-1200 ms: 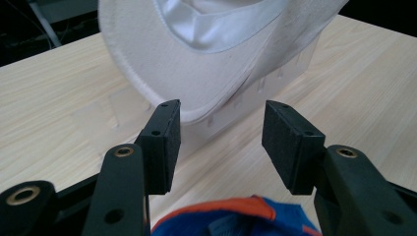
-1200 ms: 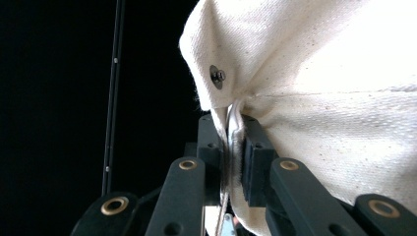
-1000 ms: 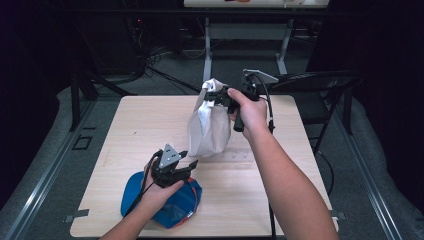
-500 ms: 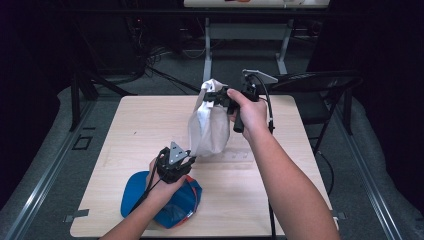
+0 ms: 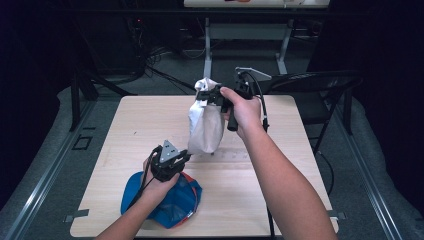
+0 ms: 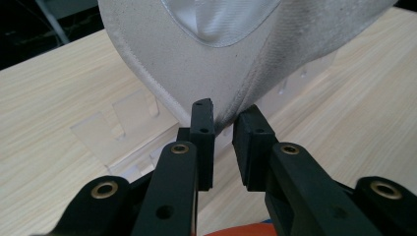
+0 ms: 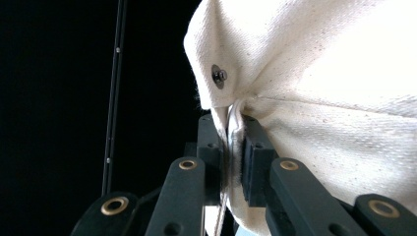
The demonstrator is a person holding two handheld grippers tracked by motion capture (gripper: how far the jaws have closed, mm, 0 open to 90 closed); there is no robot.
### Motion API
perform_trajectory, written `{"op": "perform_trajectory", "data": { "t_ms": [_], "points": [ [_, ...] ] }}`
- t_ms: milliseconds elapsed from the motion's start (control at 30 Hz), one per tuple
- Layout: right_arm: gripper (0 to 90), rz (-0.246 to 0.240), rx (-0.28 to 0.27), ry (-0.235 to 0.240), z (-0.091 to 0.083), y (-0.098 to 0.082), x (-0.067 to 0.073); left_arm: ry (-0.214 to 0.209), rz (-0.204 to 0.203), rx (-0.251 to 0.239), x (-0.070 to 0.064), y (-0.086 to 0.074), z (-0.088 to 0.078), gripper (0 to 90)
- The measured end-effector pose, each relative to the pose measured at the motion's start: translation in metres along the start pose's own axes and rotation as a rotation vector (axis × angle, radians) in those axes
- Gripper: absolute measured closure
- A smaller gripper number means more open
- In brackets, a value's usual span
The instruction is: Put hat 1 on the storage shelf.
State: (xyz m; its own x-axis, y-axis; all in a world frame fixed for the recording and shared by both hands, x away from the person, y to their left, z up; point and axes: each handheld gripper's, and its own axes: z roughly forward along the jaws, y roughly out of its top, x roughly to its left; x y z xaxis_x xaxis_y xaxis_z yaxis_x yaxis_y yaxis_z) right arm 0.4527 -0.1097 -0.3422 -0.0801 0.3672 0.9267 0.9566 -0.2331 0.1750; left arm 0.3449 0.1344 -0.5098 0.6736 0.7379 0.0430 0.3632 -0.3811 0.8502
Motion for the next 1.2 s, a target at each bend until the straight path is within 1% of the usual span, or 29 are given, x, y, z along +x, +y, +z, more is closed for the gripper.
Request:
{"op": "perform_trajectory", "data": {
  "t_ms": [33, 100, 133, 267, 300, 400, 433, 500, 533, 633, 733, 800, 900, 933, 967, 1000, 1067, 1167, 1200],
  "points": [
    [81.6, -0.002, -0.001, 0.002, 0.001, 0.000, 0.000, -0.011, -0.010, 0.004, 0.002, 0.000, -0.001, 79.6],
    [81.6, -0.004, 0.003, -0.002, 0.003, 0.001, -0.001, -0.014, -0.029, 0.004, 0.004, -0.001, -0.001, 79.9],
    [81.6, -0.002, 0.008, -0.004, 0.005, 0.001, -0.001, -0.015, -0.030, 0.008, 0.005, -0.001, -0.001, 80.3],
    [81.6, 0.004, 0.014, -0.004, 0.011, 0.002, -0.006, -0.004, -0.038, -0.002, 0.006, -0.002, -0.002, 81.4],
    [81.6, 0.005, 0.017, -0.004, 0.012, 0.002, -0.006, 0.000, -0.048, -0.001, 0.006, -0.003, -0.003, 81.8],
    [81.6, 0.007, 0.021, -0.013, 0.015, 0.002, -0.009, 0.013, -0.060, -0.003, 0.005, -0.006, -0.004, 83.5],
    [81.6, 0.006, 0.023, -0.012, 0.016, 0.002, -0.009, 0.017, -0.069, -0.004, 0.005, -0.007, -0.004, 83.8],
    [81.6, 0.008, 0.027, -0.013, 0.018, 0.001, -0.010, 0.015, -0.110, -0.013, 0.004, -0.009, -0.005, 84.0],
    [81.6, 0.008, 0.031, -0.014, 0.019, 0.001, -0.010, 0.021, -0.122, -0.018, 0.004, -0.010, -0.004, 84.0],
    [81.6, 0.008, 0.036, -0.022, 0.021, 0.000, -0.011, 0.039, -0.119, -0.014, 0.003, -0.011, -0.004, 84.5],
    [81.6, -0.003, 0.045, -0.035, 0.021, 0.000, -0.012, 0.051, -0.131, -0.011, 0.004, -0.014, -0.004, 84.8],
    [81.6, -0.008, 0.041, -0.048, 0.022, -0.001, -0.012, 0.046, -0.147, -0.002, 0.006, -0.016, -0.004, 84.9],
    [81.6, -0.012, 0.047, -0.060, 0.025, -0.002, -0.013, 0.035, -0.160, -0.002, 0.008, -0.018, -0.004, 85.0],
    [81.6, -0.010, 0.048, -0.059, 0.025, -0.002, -0.014, 0.031, -0.174, -0.003, 0.009, -0.019, -0.004, 85.0],
    [81.6, -0.008, 0.050, -0.061, 0.026, -0.003, -0.015, 0.020, -0.197, 0.000, 0.010, -0.020, -0.004, 84.9],
    [81.6, -0.012, 0.056, -0.066, 0.027, -0.003, -0.016, 0.017, -0.215, -0.004, 0.011, -0.022, -0.003, 84.9],
    [81.6, -0.010, 0.053, -0.074, 0.029, -0.003, -0.017, 0.008, -0.232, 0.001, 0.014, -0.024, -0.003, 84.9],
    [81.6, -0.017, 0.063, -0.083, 0.033, -0.004, -0.018, 0.011, -0.236, 0.016, 0.014, -0.027, -0.001, 84.9],
    [81.6, -0.022, 0.066, -0.090, 0.035, -0.005, -0.019, 0.005, -0.241, 0.017, 0.014, -0.028, -0.001, 84.9]
  ]
}}
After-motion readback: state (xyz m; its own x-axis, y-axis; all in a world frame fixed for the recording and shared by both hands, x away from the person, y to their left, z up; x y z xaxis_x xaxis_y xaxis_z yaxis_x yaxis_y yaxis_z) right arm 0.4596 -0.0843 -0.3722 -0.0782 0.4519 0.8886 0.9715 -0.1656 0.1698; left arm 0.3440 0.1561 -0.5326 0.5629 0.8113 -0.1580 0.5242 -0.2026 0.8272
